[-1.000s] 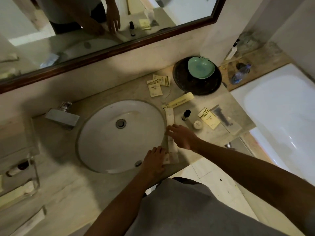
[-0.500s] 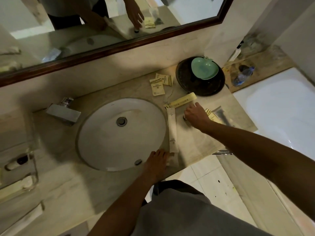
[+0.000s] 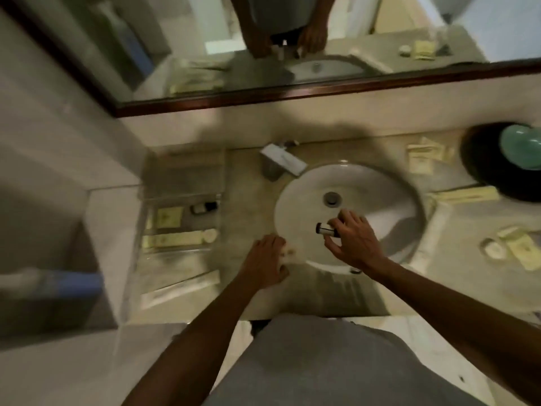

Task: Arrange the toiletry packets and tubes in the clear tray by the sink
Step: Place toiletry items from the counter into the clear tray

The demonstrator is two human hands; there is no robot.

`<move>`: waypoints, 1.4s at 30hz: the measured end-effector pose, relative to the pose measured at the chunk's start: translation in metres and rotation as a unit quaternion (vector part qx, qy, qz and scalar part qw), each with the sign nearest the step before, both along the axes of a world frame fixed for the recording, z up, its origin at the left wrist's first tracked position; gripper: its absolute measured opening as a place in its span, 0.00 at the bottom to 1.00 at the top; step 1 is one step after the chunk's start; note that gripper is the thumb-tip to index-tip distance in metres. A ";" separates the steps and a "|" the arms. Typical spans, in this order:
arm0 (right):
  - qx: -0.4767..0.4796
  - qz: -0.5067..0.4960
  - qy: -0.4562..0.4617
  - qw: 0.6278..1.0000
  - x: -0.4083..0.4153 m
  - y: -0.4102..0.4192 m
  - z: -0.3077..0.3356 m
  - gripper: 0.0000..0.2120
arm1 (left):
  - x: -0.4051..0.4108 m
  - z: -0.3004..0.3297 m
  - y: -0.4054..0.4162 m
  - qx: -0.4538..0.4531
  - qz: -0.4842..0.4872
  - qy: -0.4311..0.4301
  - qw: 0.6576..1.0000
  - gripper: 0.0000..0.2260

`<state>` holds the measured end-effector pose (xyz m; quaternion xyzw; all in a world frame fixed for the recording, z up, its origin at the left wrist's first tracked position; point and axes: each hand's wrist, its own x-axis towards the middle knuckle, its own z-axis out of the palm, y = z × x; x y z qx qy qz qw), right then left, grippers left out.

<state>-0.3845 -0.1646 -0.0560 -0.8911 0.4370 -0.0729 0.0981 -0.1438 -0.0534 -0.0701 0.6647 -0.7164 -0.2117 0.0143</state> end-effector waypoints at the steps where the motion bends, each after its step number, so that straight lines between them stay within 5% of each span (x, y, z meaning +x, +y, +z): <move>1: 0.006 0.004 -0.012 1.000 0.022 0.004 -0.001 0.15 | 0.024 0.004 0.004 0.007 0.014 -0.011 1.000 0.27; 8: 0.053 0.045 -0.037 0.997 0.183 0.028 -0.004 0.13 | 0.205 0.011 0.049 0.027 0.116 -0.061 0.991 0.31; 15: 0.077 0.043 -0.033 0.996 0.259 0.043 -0.004 0.14 | 0.300 0.001 0.045 -0.014 0.143 -0.048 0.988 0.22; 23: 0.071 0.070 -0.007 0.995 0.309 0.044 -0.006 0.15 | 0.326 -0.012 0.035 0.047 0.089 -0.070 0.992 0.27; 29: 0.081 0.091 0.060 0.991 0.350 0.029 -0.024 0.19 | 0.327 -0.019 0.042 0.006 0.105 -0.053 0.993 0.25; 42: 0.041 0.059 0.008 0.997 0.368 0.009 -0.049 0.10 | 0.333 -0.021 0.035 -0.009 0.086 -0.053 0.995 0.24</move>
